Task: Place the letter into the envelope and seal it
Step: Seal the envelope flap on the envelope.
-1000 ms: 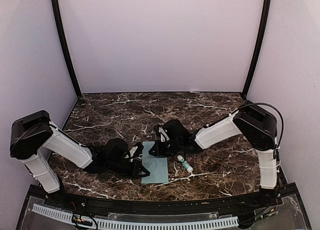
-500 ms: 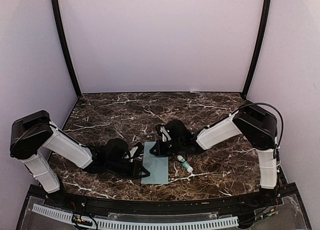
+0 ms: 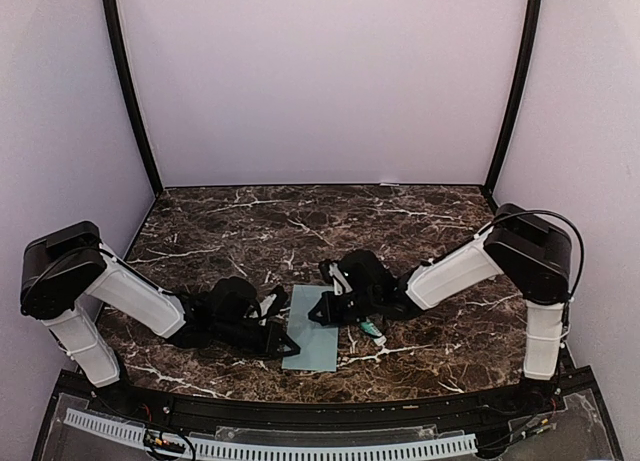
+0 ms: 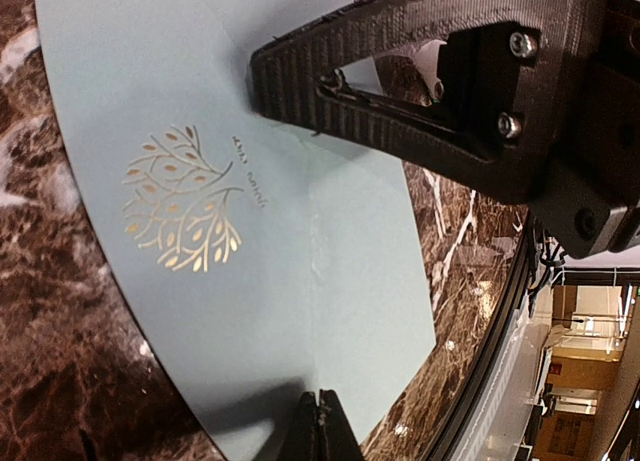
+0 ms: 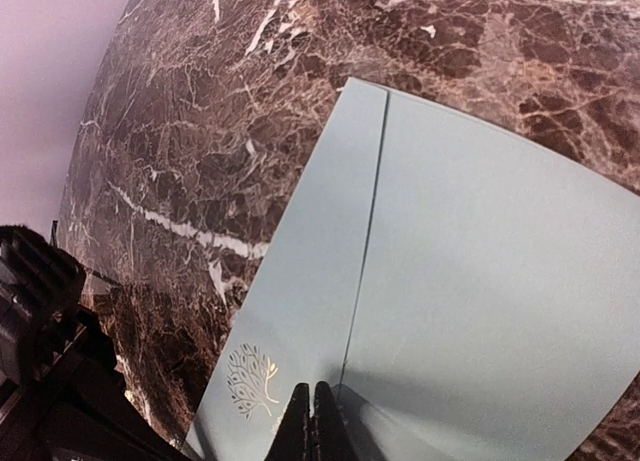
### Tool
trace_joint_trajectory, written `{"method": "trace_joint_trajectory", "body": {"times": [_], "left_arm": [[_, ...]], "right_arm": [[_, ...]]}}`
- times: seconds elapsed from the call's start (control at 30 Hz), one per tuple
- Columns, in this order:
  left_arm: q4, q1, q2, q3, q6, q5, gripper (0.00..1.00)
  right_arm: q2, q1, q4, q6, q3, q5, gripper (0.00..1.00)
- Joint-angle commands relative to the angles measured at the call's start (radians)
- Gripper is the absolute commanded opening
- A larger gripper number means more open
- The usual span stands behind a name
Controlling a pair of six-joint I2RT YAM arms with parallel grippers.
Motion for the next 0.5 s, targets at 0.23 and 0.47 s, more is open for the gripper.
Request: {"method": "trace_joint_trajectory", "body": {"times": [0.23,0.47], "left_arm": [[-0.089,-0.007,0.014,-0.02,0.01,-0.018,0.0],[-0.096,-0.007,0.008,-0.022,0.011,-0.023,0.0]], "right_arm": [[0.012,0.054,-0.081,0.021,-0.048,-0.006,0.0],[0.01,0.088,-0.085,0.031,-0.044,-0.013,0.0]]}}
